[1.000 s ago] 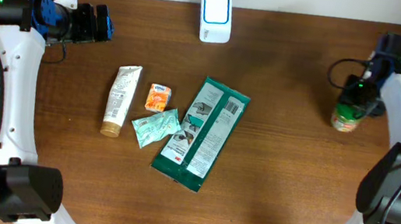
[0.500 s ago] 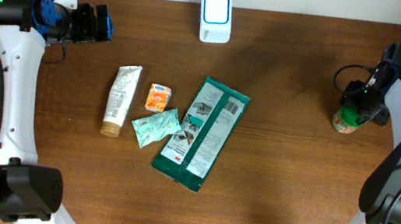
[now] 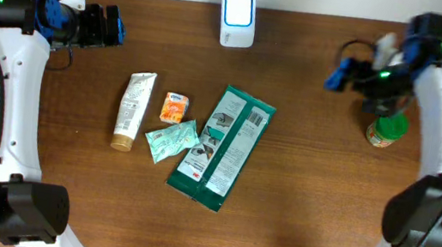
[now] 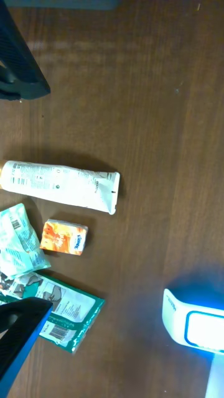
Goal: Scan the item barcode
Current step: 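Return the right gripper to the green packet, left gripper approaching, then grasp the green 3M packet with both grippers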
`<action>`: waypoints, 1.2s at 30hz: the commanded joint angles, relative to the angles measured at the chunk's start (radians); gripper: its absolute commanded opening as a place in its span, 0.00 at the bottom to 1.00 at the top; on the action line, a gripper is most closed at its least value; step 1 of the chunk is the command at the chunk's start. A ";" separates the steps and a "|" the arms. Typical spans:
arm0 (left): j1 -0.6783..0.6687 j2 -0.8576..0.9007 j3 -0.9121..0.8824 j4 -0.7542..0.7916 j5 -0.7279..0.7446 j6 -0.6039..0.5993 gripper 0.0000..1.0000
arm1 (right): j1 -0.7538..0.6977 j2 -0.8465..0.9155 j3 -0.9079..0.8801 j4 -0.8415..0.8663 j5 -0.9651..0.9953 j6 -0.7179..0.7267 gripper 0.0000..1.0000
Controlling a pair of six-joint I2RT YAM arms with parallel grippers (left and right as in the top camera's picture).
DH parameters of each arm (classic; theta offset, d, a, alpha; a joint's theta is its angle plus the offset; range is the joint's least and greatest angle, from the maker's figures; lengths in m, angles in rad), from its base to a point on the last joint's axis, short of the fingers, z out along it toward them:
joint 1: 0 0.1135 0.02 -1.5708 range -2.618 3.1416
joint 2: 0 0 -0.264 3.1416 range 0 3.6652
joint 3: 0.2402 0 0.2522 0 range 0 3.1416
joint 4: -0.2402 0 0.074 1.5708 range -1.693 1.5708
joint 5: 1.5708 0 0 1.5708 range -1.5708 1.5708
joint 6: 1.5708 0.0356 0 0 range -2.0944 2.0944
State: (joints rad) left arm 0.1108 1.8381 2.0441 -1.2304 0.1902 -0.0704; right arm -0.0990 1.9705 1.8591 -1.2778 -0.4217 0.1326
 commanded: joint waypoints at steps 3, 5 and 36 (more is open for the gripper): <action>0.002 -0.013 0.017 0.048 0.005 0.019 0.99 | 0.202 0.005 -0.315 0.115 -0.070 0.144 0.82; 0.002 -0.013 0.017 0.050 0.004 0.019 0.99 | 0.262 0.005 -0.480 0.253 -0.138 0.204 0.76; -0.464 0.598 -0.011 -0.142 0.133 0.093 0.00 | 0.438 0.005 -0.724 0.691 -0.161 0.427 0.04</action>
State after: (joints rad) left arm -0.3363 2.4145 2.0418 -1.3727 0.3038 0.0013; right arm 0.3347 1.9793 1.1477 -0.6117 -0.6113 0.5507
